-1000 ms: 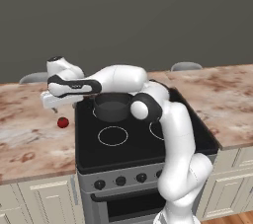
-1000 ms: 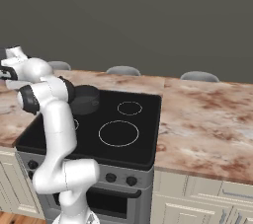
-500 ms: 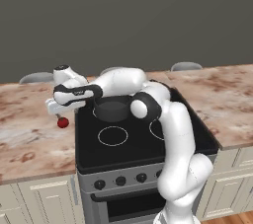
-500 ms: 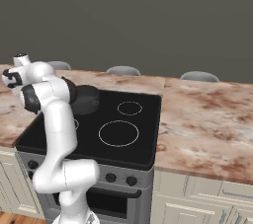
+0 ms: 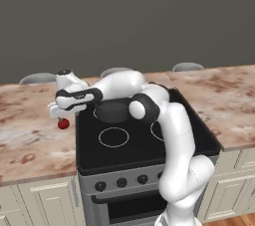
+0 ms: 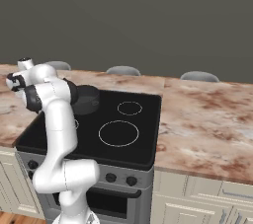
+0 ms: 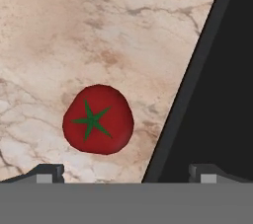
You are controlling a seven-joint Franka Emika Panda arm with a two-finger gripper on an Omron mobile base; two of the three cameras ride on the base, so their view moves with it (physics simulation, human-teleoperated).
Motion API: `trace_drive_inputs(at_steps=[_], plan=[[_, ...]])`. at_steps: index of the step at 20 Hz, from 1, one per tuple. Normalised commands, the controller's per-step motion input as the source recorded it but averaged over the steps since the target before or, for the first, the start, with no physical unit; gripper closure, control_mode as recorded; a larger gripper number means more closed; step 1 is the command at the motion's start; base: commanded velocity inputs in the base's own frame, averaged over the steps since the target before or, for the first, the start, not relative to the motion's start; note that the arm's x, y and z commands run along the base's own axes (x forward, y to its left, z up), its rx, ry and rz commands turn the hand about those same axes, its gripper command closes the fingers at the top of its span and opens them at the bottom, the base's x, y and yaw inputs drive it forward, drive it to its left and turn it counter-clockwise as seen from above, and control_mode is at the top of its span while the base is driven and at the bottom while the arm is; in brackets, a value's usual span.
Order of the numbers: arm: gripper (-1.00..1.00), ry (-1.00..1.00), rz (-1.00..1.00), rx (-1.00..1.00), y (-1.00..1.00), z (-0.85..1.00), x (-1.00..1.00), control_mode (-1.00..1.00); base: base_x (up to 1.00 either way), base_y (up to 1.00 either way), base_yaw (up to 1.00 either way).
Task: Turn on the burner for the pot on the stove. Wait thirty seconds for the pot to heat up. Then add the tomato to the pot.
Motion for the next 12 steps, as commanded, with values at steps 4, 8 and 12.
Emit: trace_drive_inputs(at_steps=[4,8,12], plan=[[-1.0,0.0,0.04,0.0,0.14,-0.16,0.02,-1.0,0.0,0.0,0.0],[-1.0,0.0,0.05,0.0,0.13,-0.14,0.06,-1.0,0.0,0.0,0.0],[-1.0,0.0,0.04,0.0,0.09,-0.18,0.07,-1.0,0.0,0.0,0.0]])
